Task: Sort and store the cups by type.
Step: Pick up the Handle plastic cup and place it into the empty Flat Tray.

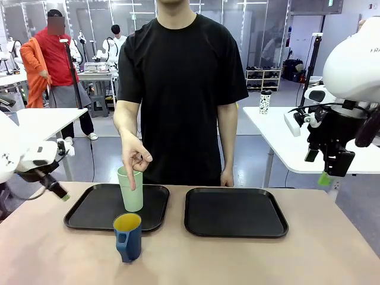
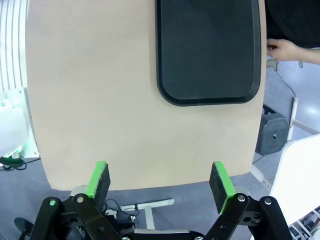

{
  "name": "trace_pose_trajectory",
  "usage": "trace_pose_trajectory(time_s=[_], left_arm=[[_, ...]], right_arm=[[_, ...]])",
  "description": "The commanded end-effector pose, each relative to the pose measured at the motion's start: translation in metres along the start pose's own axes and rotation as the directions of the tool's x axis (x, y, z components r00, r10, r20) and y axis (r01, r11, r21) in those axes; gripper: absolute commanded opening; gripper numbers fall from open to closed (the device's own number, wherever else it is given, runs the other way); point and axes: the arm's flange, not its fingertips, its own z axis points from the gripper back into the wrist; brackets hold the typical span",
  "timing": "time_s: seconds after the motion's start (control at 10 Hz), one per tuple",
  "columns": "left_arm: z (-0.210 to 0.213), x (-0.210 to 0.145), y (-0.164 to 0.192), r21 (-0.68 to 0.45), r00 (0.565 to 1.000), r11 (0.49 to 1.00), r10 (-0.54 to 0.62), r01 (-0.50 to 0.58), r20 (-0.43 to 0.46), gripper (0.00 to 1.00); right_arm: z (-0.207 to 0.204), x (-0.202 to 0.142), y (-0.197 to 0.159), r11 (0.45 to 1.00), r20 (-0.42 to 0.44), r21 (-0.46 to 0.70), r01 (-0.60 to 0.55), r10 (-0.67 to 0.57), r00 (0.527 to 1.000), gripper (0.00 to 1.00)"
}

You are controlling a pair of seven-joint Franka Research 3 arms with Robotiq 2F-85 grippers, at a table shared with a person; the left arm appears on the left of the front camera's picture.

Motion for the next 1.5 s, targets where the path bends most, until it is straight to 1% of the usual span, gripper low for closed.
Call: trace_pose_trajectory(time_s=[0.0, 0.1, 0.2, 0.4, 0.5, 0.6, 0.7, 1.1, 1.2, 1.3, 1.4], left_arm=[[0.006, -0.016, -0.003, -0.013, 0.955, 0.956, -0.293, 0.293, -0.045, 1.0], [0.005, -0.02, -0.01, -0.061, 0.918, 0.921, -0.389, 0.385, -0.083, 1.0], [0.006, -0.021, -0.015, -0.142, 0.887, 0.888, -0.453, 0.438, -0.094, 1.0], [0.004, -0.022, -0.018, -0.232, 0.837, 0.84, -0.529, 0.491, -0.145, 1.0], [0.001, -0.02, -0.021, -0.278, 0.829, 0.822, -0.545, 0.497, -0.129, 1.0], [0.0, -0.016, -0.023, -0.299, 0.825, 0.817, -0.548, 0.494, -0.135, 1.0], [-0.005, -0.024, -0.029, -0.238, 0.853, 0.847, -0.51, 0.475, -0.113, 1.0], [-0.005, -0.024, -0.029, -0.238, 0.853, 0.847, -0.51, 0.475, -0.113, 1.0], [-0.004, -0.023, -0.029, -0.259, 0.847, 0.84, -0.517, 0.476, -0.121, 1.0], [-0.008, -0.025, -0.045, -0.403, 0.805, 0.755, -0.588, 0.517, -0.07, 1.0], [-0.012, -0.028, -0.053, -0.418, 0.788, 0.735, -0.612, 0.533, -0.072, 1.0]], right_arm=[[0.0, 0.0, 0.001, 1.0, -0.013, 0.0, 0.014, -0.014, 1.0, 1.0], [0.0, 0.0, 0.001, 1.0, -0.013, 0.0, 0.014, -0.014, 1.0, 1.0], [0.0, 0.0, 0.001, 1.0, -0.013, 0.0, 0.014, -0.014, 1.0, 1.0], [0.0, 0.0, 0.001, 1.0, -0.013, 0.0, 0.014, -0.014, 1.0, 1.0], [0.0, 0.0, 0.001, 1.0, -0.013, 0.0, 0.014, -0.014, 1.0, 1.0], [0.0, 0.0, 0.001, 1.0, -0.013, 0.0, 0.014, -0.014, 1.0, 1.0], [0.0, 0.0, 0.001, 1.0, -0.013, 0.0, 0.014, -0.014, 1.0, 1.0], [0.0, 0.0, 0.001, 1.0, -0.013, 0.0, 0.014, -0.014, 1.0, 1.0], [0.0, 0.0, 0.001, 1.0, -0.013, 0.0, 0.014, -0.014, 1.0, 1.0], [0.0, 0.0, 0.001, 1.0, -0.013, 0.0, 0.014, -0.014, 1.0, 1.0], [0.0, 0.0, 0.001, 1.0, -0.013, 0.0, 0.014, -0.014, 1.0, 1.0]])
